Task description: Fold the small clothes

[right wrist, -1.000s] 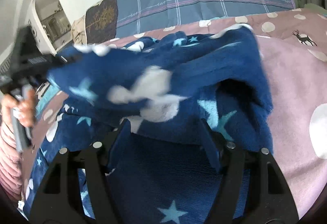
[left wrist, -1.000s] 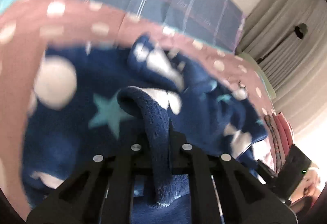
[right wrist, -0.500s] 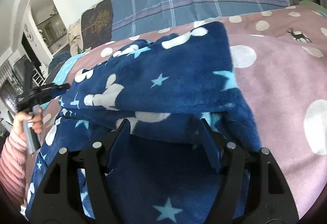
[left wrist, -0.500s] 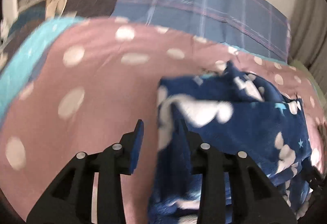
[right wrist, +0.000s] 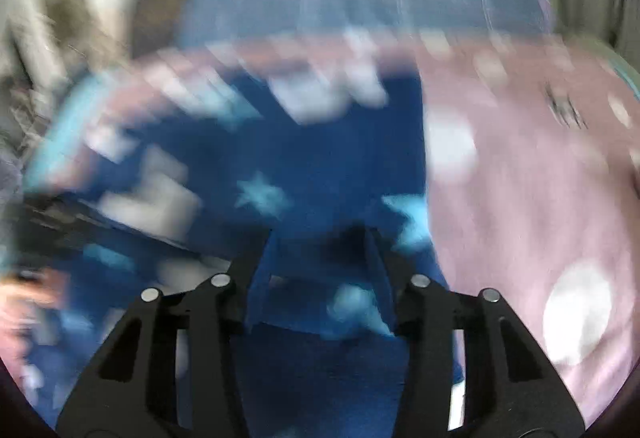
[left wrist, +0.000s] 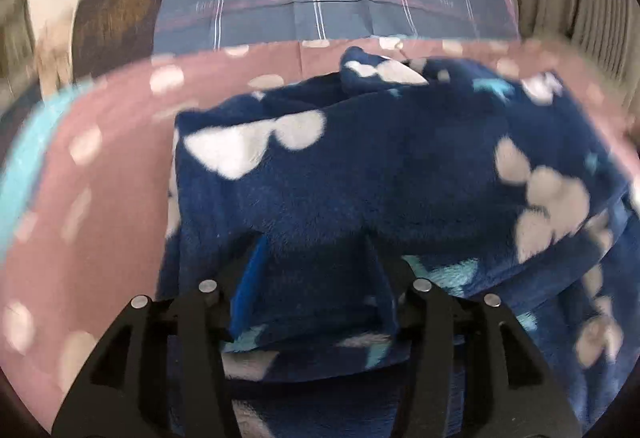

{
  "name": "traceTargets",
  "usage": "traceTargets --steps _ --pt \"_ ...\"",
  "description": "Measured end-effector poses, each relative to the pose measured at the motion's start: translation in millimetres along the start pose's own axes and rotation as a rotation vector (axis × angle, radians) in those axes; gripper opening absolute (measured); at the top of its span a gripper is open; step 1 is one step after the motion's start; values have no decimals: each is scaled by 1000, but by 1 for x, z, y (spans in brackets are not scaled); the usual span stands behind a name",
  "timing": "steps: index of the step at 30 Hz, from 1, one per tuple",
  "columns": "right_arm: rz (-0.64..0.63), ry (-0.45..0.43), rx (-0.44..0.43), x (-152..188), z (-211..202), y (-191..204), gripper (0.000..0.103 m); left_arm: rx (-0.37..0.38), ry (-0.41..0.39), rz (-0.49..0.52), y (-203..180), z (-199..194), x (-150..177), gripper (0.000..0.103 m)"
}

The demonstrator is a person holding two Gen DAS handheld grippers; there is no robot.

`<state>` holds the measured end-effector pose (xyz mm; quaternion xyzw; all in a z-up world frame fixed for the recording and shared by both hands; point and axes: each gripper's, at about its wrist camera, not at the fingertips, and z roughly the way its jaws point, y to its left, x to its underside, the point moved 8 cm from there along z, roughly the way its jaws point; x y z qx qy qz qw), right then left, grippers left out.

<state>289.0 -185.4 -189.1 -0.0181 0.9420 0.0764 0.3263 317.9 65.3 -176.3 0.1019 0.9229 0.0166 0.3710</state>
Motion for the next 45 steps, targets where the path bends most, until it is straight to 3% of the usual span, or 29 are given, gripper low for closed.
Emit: traceTargets --steps 3,6,9,12,14,18,19,20,21,22,23,25,27,29,31,33,34,36,39,42,44,45 --pt "24 -41 -30 -2 -15 -2 44 -29 -10 33 -1 -2 0 52" --pt "72 -63 -128 -22 -44 3 46 63 1 -38 12 -12 -2 53" --pt "29 -127 -121 -66 -52 9 61 143 -37 -101 20 -29 -28 64" --pt "20 -77 -183 -112 -20 20 63 166 -94 -113 17 -23 -71 80" --pt "72 -15 -169 -130 14 16 63 219 -37 -153 11 5 -95 82" --pt "143 60 -152 -141 71 8 63 202 108 -266 8 73 -110 82" --pt "177 71 -193 -136 85 10 53 208 136 -290 6 84 -109 81" --pt "167 83 -217 -134 89 13 37 227 145 -321 4 93 -110 68" --pt "151 83 -235 -132 90 16 12 256 135 -337 2 94 -111 39" --pt "142 61 -230 -132 86 16 12 297 127 -332 -3 93 -115 21" --pt "127 27 -216 -133 80 14 12 290 118 -330 -2 91 -118 12" --pt "118 8 -147 -131 81 5 11 276 81 -298 -2 77 -119 10" --pt "132 52 -115 -117 101 -2 9 267 52 -264 6 65 -114 10" --pt "108 39 -75 -116 104 0 7 205 82 -213 18 81 -97 9" --pt "61 28 -21 -118 97 6 9 217 93 -208 15 95 -83 10" --pt "28 -24 9 -120 81 10 16 156 96 -172 12 93 -85 13" --pt "20 -46 12 -120 73 11 22 127 102 -152 10 93 -85 15" --pt "-7 -106 -44 -124 54 22 24 76 89 -115 9 85 -89 22" --pt "-40 -124 -112 -133 49 39 24 114 3 -166 16 50 -105 30" --pt "-8 24 -64 -119 93 35 23 165 -104 -204 14 30 -126 32" --pt "18 11 -89 -112 109 34 24 225 -71 -188 -2 45 -129 32" --pt "4 2 -70 -113 105 36 23 223 0 -171 -11 68 -120 32"
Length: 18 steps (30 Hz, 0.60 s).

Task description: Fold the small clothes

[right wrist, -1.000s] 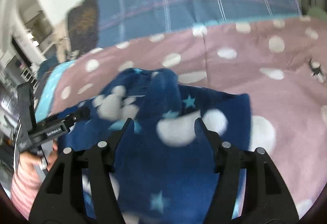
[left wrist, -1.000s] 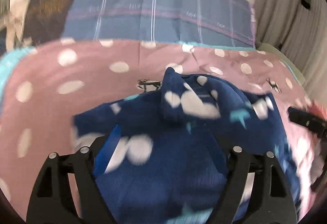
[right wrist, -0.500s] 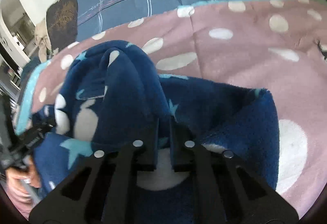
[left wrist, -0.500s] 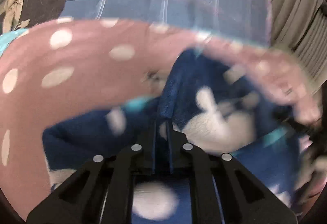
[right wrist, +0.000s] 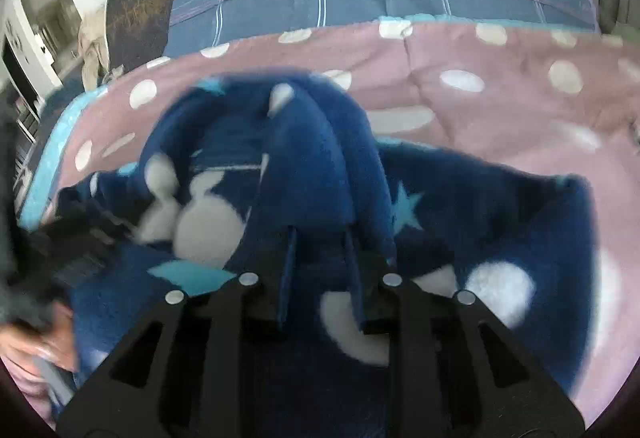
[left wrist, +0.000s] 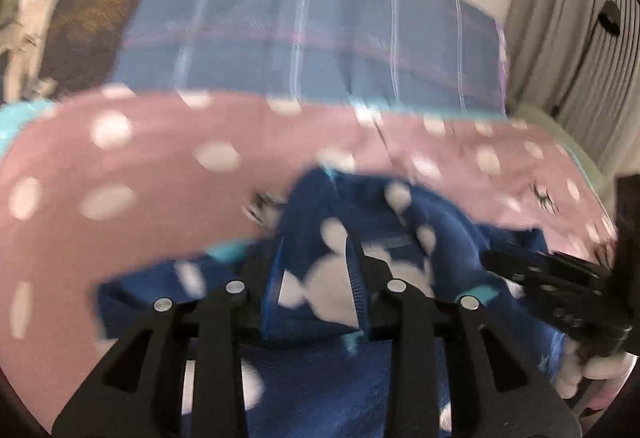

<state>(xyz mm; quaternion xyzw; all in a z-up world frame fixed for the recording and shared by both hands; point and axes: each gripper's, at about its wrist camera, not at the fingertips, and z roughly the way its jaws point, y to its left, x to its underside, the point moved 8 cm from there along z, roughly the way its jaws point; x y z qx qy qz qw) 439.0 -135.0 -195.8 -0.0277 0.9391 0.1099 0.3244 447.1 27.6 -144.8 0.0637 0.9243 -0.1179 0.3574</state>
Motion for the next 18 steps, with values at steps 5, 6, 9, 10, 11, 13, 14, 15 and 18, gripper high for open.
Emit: traceTargets --steps 5,6,9,10,11,13,14,15,18 --pt "-59 -11 62 2 -2 7 25 -76 61 47 -2 39 25 33" --pt "-54 -17 50 1 -8 6 25 -78 59 49 -2 40 25 33" --pt "-32 -75 23 10 -57 0 24 -75 56 39 -2 30 24 34" --pt "-48 -95 -10 21 -82 -1 24 -82 47 35 -1 18 24 35" --pt "-63 -111 -38 31 -100 0 24 -100 39 28 -2 1 25 40" --pt "-94 -132 -92 69 -146 -3 27 -124 -6 35 0 -40 29 58" --pt "-101 -122 -111 91 -163 -3 28 -100 -44 53 -4 -70 39 63" --pt "-102 -100 -131 123 -184 -3 29 -72 -69 71 -5 -92 48 68" --pt "-112 -54 -247 188 -222 18 30 -23 -97 134 -6 -159 103 72"
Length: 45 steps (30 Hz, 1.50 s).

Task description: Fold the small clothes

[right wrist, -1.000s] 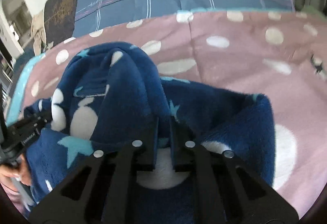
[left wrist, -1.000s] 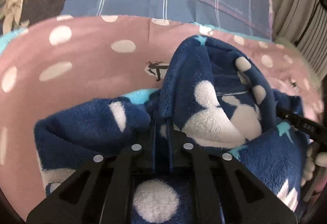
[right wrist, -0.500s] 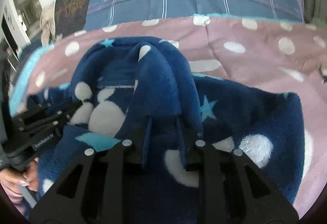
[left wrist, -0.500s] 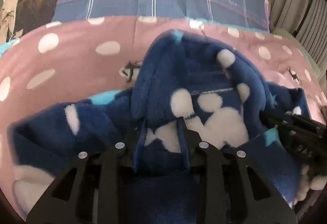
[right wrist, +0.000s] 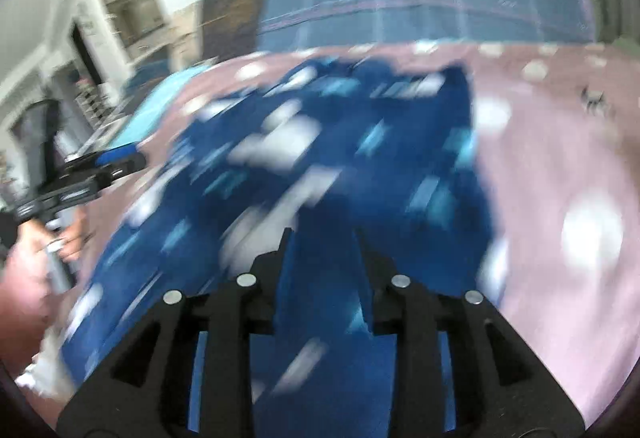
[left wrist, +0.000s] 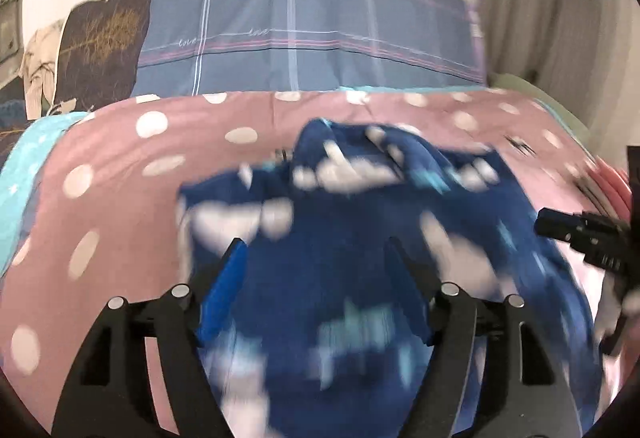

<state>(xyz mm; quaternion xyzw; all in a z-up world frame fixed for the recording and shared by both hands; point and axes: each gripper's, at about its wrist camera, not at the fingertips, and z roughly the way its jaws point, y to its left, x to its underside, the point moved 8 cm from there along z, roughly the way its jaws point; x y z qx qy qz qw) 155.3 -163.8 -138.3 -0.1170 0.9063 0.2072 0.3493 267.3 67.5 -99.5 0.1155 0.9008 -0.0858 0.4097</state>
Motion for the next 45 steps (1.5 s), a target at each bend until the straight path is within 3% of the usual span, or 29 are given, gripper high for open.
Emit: traceTargets --steps 3,7,11,13,14,15,17,19,21,24,26,27,28,30,33,35,37,39,42,43,45 --pt "21 48 -182 58 -26 53 36 17 -4 27 -9 -51 52 76" --pt "69 109 -353 104 -38 102 41 61 -13 6 -25 -105 117 83" --pt "113 211 -424 138 -29 131 51 -27 -13 49 -34 -132 166 83" --pt "118 217 -406 140 -23 137 49 -57 -16 51 -34 -143 180 83" --pt "127 214 -403 137 -23 139 39 -74 -21 41 -32 -150 189 83" --pt "148 205 -422 131 -25 142 8 -82 -22 26 -30 -154 195 85" --pt "163 150 -439 116 -37 146 7 -77 -18 -16 -25 -159 204 86" --pt "126 80 -353 105 -56 138 7 -70 -12 -71 -15 -164 214 86" --pt "145 90 -268 107 -60 122 7 -68 -10 -115 -6 -171 220 86" --pt "189 210 -251 138 -39 106 20 -69 -18 -169 7 -179 228 86" --pt "204 225 -253 151 -40 103 21 -60 -5 -198 13 -180 238 86" --pt "200 196 -257 150 -46 103 28 -52 8 -211 15 -178 244 86" --pt "198 176 -255 147 -52 101 43 -41 26 -228 17 -176 250 86" --pt "204 77 -217 133 -79 87 53 -10 53 -263 16 -171 260 86" --pt "239 -23 -96 123 -113 50 58 40 51 -293 14 -173 265 86" --pt "324 -44 10 130 -128 13 59 93 55 -313 11 -175 266 86" --pt "422 -37 31 146 -132 -9 60 134 60 -331 8 -177 267 86" --pt "563 18 -69 175 -117 -22 60 176 62 -348 3 -180 270 77" --pt "563 21 -120 180 -103 -11 63 249 73 -385 -6 -181 280 60" --pt "557 18 -157 175 -97 -3 68 270 76 -394 -10 -182 284 60" --pt "567 45 -243 171 -88 8 66 287 75 -381 -15 -186 286 60"
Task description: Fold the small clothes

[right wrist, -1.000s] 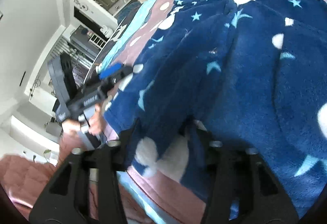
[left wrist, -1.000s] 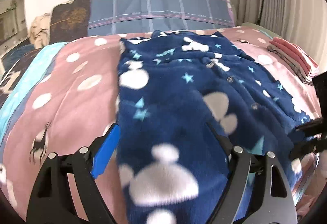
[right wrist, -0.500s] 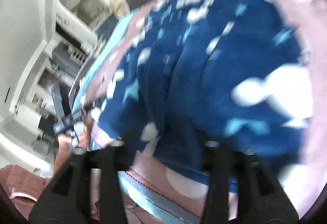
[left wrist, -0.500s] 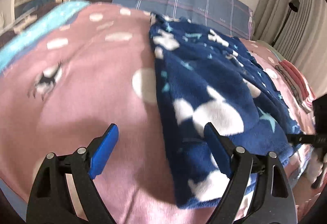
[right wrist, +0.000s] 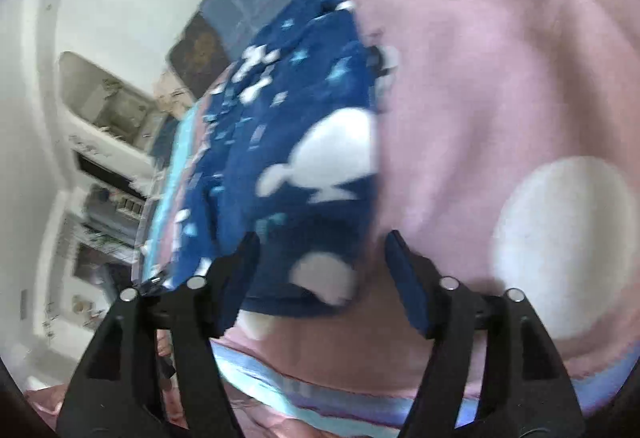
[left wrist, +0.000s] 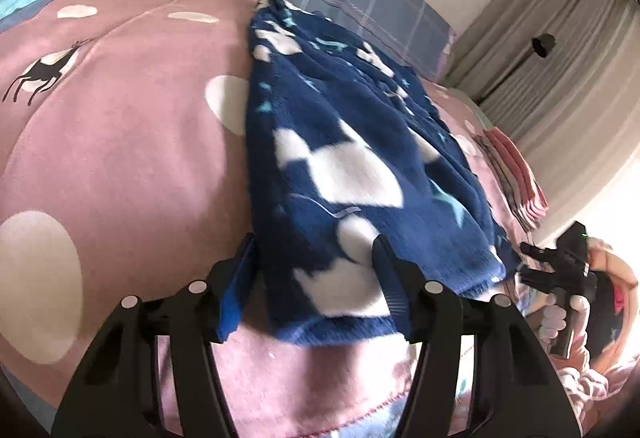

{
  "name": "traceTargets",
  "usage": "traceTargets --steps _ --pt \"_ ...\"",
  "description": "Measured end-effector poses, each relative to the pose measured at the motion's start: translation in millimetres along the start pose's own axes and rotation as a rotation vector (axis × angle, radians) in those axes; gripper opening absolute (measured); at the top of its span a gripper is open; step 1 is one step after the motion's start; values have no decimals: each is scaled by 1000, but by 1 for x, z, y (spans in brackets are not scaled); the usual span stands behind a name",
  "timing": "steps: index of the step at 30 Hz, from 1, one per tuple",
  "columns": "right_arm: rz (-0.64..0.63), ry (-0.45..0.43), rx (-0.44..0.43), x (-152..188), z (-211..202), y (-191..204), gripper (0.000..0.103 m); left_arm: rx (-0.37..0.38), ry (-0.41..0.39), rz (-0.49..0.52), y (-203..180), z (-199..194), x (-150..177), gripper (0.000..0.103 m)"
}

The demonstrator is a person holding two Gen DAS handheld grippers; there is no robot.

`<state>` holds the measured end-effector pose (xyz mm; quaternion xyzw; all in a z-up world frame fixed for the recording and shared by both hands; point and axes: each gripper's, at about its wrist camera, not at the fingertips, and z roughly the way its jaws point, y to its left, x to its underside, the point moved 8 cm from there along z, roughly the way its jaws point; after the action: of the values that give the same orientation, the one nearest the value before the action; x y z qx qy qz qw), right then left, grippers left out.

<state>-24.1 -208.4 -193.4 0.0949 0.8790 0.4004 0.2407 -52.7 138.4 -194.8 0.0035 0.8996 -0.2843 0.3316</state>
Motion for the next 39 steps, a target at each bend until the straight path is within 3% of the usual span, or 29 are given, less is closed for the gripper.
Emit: traceTargets --steps 2,3,4,5,7,8,11,13,16,18,19,20,21,23,24,26,30,32,33,35,36,39 --pt "-33 10 67 -1 11 6 24 10 2 -14 0 1 -1 59" --pt "-44 -4 84 -3 7 11 14 16 0 -26 1 3 -3 53" --pt "-46 -35 81 -7 -2 16 13 17 -6 -38 2 4 -7 39" --pt "-63 -74 104 -12 -15 20 13 26 1 -61 2 9 -10 16" --pt "-114 -112 197 -18 -34 20 13 -21 -45 -79 3 2 -17 13" --pt "-121 -91 193 -18 -37 13 13 -61 -74 -53 2 -6 -21 13" --pt "-67 -29 185 -10 -21 -1 21 -188 -136 49 -2 -41 -28 12" --pt "-37 -4 190 -4 -16 -11 29 -201 -118 70 2 -46 -26 12" --pt "-41 -54 251 -6 -30 -20 39 -200 -66 36 11 -32 -15 14" --pt "-137 -143 382 -14 -55 -15 42 -220 -55 4 22 -27 -10 26" --pt "-194 -189 416 -19 -62 -4 42 -231 -55 -17 26 -26 -8 33" --pt "-262 -233 418 -21 -66 16 42 -277 -74 -48 33 -32 -8 47" --pt "-327 -247 368 -20 -63 39 42 -302 -93 -51 36 -38 -9 49" --pt "-407 -174 194 -5 -40 80 42 -341 -140 -14 33 -53 -18 49" --pt "-423 -92 77 8 -20 98 42 -345 -164 1 30 -60 -23 51" --pt "-433 56 -47 29 22 118 42 -320 -200 41 17 -68 -32 59" --pt "-385 255 -89 53 89 119 42 -323 -189 93 7 -57 -35 67" --pt "-338 295 -67 60 102 109 38 -320 -164 82 8 -48 -29 67" --pt "-324 299 -78 62 105 109 38 -314 -158 75 10 -46 -24 67" --pt "-318 298 -86 59 107 114 14 -320 -155 66 12 -43 -19 68" --pt "-319 288 -95 56 104 118 7 -322 -156 61 13 -42 -18 68" --pt "-391 183 -101 48 67 139 7 -318 -154 42 18 -43 -15 74"
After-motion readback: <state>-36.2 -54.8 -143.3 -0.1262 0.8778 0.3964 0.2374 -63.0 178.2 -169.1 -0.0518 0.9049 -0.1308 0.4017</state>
